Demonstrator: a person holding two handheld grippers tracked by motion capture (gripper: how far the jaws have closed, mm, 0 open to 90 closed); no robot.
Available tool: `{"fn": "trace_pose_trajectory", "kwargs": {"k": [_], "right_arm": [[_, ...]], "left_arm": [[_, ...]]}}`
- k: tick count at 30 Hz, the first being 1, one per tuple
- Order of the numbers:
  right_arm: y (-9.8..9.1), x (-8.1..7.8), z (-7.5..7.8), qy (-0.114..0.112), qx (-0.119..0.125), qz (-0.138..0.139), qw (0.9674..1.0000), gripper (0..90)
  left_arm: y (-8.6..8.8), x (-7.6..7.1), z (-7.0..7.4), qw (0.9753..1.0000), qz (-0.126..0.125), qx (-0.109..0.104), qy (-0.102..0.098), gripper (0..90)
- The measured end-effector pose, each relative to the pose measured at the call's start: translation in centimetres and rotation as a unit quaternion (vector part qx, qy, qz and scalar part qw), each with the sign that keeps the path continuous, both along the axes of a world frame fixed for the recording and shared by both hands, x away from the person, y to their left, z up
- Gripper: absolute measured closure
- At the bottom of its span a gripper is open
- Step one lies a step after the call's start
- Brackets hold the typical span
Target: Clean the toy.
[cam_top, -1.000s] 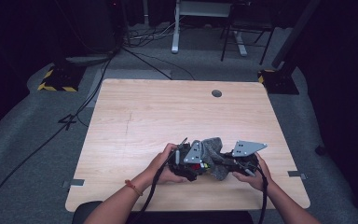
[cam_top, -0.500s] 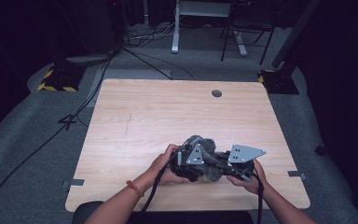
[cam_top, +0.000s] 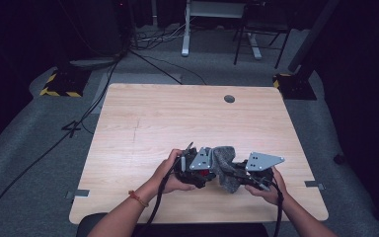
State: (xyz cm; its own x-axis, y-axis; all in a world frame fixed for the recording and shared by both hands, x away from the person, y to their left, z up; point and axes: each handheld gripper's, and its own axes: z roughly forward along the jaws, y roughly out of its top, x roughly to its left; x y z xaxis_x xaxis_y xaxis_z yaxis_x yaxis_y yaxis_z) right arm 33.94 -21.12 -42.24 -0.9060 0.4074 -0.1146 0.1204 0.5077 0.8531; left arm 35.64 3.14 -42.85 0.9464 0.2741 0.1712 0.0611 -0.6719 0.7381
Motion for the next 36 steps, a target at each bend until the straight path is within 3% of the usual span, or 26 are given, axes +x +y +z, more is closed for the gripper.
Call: {"fn": "trace_pose_trajectory", "kwargs": {"k": [5,8,11,13,17,23,30,36], "right_arm": [[1.0,-1.0,1.2,-0.010,0.019,0.025,0.9995,78.5],[1.6,-1.2,1.2,-0.021,0.006,0.025,0.9994,78.3],[1.4,-0.7,1.0,-0.019,0.004,0.014,0.9997,78.1],[1.1,-0.3,0.6,-0.026,-0.013,-0.007,0.9995,78.1],[0.2,0.6,-0.3,-0.010,-0.021,-0.025,0.9994,78.2],[0.0,0.0,-0.8,0.002,-0.022,-0.008,0.9997,78.3],[0.8,-1.1,0.3,-0.005,0.005,0.022,0.9997,78.3],[1.6,-1.2,0.6,-0.027,-0.007,0.020,0.9994,78.2]], "left_arm": [[-1.5,-0.5,-0.9,0.9994,-0.017,0.030,-0.004,33.4],[-2.2,-0.8,-1.2,0.9989,-0.026,0.039,-0.005,33.4],[-2.0,-0.8,-1.2,0.9990,-0.027,0.034,0.000,33.4],[-1.8,-0.8,-1.0,0.9992,-0.025,0.030,-0.002,33.4],[-1.2,-0.6,-0.5,0.9996,-0.020,0.018,-0.003,33.4],[-0.6,-0.4,-0.3,0.9999,-0.010,0.013,-0.002,33.4],[-1.3,-0.4,-1.0,0.9994,-0.014,0.032,0.005,33.4],[-1.8,-0.6,-1.3,0.9990,-0.024,0.038,0.004,33.4]]}}
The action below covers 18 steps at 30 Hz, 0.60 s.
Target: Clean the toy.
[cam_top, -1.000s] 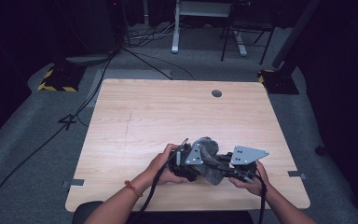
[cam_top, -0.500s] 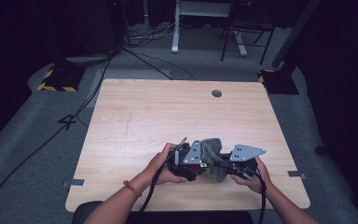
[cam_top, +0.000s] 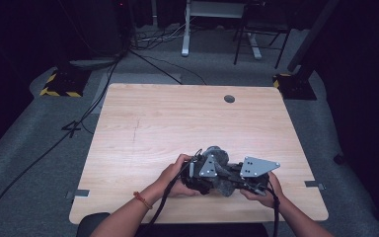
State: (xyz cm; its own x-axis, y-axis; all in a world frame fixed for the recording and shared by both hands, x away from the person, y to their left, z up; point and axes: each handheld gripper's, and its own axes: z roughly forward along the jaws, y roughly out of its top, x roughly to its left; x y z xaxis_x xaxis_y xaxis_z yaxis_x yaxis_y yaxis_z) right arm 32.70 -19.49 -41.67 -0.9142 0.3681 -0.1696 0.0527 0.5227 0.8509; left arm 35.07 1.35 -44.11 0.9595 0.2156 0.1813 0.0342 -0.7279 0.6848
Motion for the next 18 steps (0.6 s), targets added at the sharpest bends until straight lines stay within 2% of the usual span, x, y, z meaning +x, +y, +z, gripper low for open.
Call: {"fn": "trace_pose_trajectory", "kwargs": {"k": [2,4,7,9,11,15,18], "right_arm": [[-0.2,0.7,-0.3,0.000,-0.015,-0.016,0.9998,78.2],[-0.8,1.5,-0.8,0.014,-0.020,-0.029,0.9993,78.2],[-1.5,2.0,-1.5,0.032,-0.025,-0.039,0.9984,78.2],[-1.7,1.9,-1.8,0.036,-0.029,-0.036,0.9983,78.2],[-1.8,1.4,-1.8,0.036,-0.027,-0.028,0.9986,78.2],[-1.4,0.0,-1.1,0.022,-0.020,-0.006,0.9995,78.1],[-0.9,-0.5,-0.5,0.014,-0.012,0.007,0.9998,78.1]], "left_arm": [[0.2,0.0,0.2,1.0000,0.001,-0.001,-0.003,33.4],[0.4,0.0,0.4,1.0000,0.003,-0.005,-0.003,33.4],[1.0,0.0,1.0,0.9997,0.006,-0.021,-0.008,33.4],[1.5,0.1,1.4,0.9994,0.012,-0.029,-0.011,33.4],[1.8,0.2,1.5,0.9993,0.020,-0.026,-0.017,33.4],[1.9,0.2,1.2,0.9995,0.021,-0.019,-0.013,33.4],[1.4,0.1,0.9,0.9997,0.017,-0.015,-0.010,33.4]]}}
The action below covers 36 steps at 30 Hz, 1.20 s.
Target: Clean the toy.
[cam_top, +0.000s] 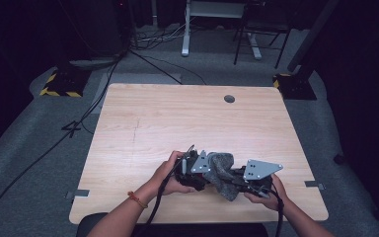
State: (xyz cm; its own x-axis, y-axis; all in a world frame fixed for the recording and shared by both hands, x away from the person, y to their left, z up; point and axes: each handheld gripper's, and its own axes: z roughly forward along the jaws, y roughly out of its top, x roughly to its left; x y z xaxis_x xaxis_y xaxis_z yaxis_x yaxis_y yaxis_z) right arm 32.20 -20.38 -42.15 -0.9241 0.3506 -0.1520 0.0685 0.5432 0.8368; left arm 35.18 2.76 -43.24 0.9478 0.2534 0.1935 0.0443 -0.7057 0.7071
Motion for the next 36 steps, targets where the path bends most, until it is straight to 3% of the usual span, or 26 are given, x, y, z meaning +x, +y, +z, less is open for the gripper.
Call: {"fn": "trace_pose_trajectory", "kwargs": {"k": [3,6,9,12,14,17,19,22,24,27,30,32,36], "right_arm": [[0.6,-0.2,0.4,-0.008,0.008,0.006,0.9999,78.0],[0.9,0.0,0.4,-0.018,0.001,0.003,0.9998,77.9],[0.7,0.9,0.0,-0.011,0.000,-0.013,0.9999,77.7],[-0.1,2.0,-0.6,-0.003,-0.007,-0.038,0.9992,77.6],[-0.8,2.6,-1.1,0.014,-0.006,-0.049,0.9987,77.7],[-1.6,3.0,-1.8,0.039,-0.003,-0.052,0.9979,77.6],[-1.7,2.8,-1.9,0.048,0.007,-0.042,0.9979,77.6],[-1.4,2.4,-1.4,0.056,0.029,-0.023,0.9978,77.8],[-1.2,2.1,-1.2,0.046,0.023,-0.024,0.9984,78.0],[-1.5,2.1,-1.1,0.056,0.041,-0.018,0.9974,78.1],[-1.5,1.7,-0.5,0.042,0.040,-0.018,0.9981,78.1],[-1.5,1.4,-0.1,0.033,0.042,-0.017,0.9984,78.1],[-1.5,1.3,0.1,0.032,0.048,-0.018,0.9982,78.1]], "left_arm": [[-0.9,-0.2,-0.7,0.9998,-0.012,0.011,0.009,33.4],[-1.6,-0.5,-1.1,0.9995,-0.020,0.024,0.005,33.3],[-1.7,-0.5,-1.0,0.9993,-0.025,0.026,0.008,33.4],[-1.3,-0.5,-0.6,0.9996,-0.024,0.013,0.007,33.4],[-0.7,-0.5,0.0,0.9997,-0.022,-0.009,0.009,33.4],[0.1,-0.4,0.7,0.9987,-0.019,-0.046,0.011,33.4],[0.2,-0.4,0.8,0.9984,-0.022,-0.051,0.011,33.4],[0.0,-0.5,0.6,0.9986,-0.025,-0.047,0.008,33.3],[0.1,-0.5,0.5,0.9984,-0.030,-0.048,0.010,33.3],[0.0,-0.6,0.4,0.9987,-0.028,-0.041,0.009,33.2],[-0.3,-0.6,0.1,0.9992,-0.028,-0.027,0.006,33.1],[-0.4,-0.5,0.1,0.9990,-0.029,-0.031,0.014,33.1],[-0.6,-0.4,-0.1,0.9993,-0.028,-0.022,0.011,33.1]]}}
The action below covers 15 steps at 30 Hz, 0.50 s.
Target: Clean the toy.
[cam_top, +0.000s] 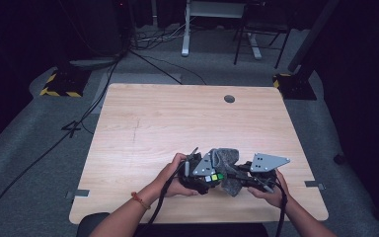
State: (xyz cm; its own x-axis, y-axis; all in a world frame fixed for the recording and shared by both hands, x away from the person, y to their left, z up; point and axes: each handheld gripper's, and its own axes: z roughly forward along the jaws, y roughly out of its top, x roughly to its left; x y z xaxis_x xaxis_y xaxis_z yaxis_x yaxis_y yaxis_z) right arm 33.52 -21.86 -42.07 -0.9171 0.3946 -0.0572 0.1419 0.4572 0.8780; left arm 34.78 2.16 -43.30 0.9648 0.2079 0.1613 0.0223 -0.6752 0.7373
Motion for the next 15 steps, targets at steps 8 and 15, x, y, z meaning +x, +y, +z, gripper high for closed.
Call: {"fn": "trace_pose_trajectory", "kwargs": {"k": [8,15], "right_arm": [[0.70,-0.29,0.57,-0.011,0.013,0.006,0.9998,78.1],[0.74,-0.02,0.41,-0.011,0.007,0.002,0.9999,77.9]], "left_arm": [[-0.12,0.18,-0.19,1.0000,0.003,0.008,0.005,32.9],[0.05,0.23,0.20,1.0000,0.004,-0.002,-0.005,33.1]]}}
